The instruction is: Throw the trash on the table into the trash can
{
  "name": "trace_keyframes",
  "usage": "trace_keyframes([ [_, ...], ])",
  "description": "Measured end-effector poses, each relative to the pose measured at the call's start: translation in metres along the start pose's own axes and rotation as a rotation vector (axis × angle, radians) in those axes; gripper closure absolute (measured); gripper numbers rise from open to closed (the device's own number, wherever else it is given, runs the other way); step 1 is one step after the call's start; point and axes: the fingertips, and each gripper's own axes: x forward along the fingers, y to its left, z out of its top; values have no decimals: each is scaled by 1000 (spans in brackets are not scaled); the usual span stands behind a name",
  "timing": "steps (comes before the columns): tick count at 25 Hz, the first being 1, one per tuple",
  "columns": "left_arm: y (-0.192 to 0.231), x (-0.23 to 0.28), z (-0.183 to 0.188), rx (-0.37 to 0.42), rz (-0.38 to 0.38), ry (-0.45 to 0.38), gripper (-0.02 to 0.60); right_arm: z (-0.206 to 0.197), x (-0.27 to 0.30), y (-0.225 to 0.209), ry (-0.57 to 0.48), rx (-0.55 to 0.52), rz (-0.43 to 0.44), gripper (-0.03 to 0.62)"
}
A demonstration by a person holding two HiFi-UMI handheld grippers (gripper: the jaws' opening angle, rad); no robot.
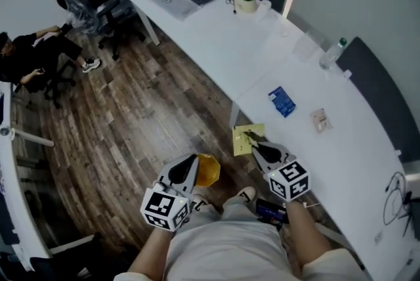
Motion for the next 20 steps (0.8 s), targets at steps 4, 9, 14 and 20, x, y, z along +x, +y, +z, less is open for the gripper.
trace_keyframes([
  [4, 38, -52, -12, -56, 95, -33, 578, 18, 36, 58, 22, -76, 109, 543],
  [9, 74, -106, -20, -87, 178, -70, 578, 32, 68, 112, 38, -145, 186, 543],
  [14, 95, -138, -30, -119, 229, -85, 578, 33, 89, 143, 65, -188, 235, 543],
  [20, 103, -144, -41, -155, 259, -74, 578, 28, 103, 153, 107, -244, 284, 543],
])
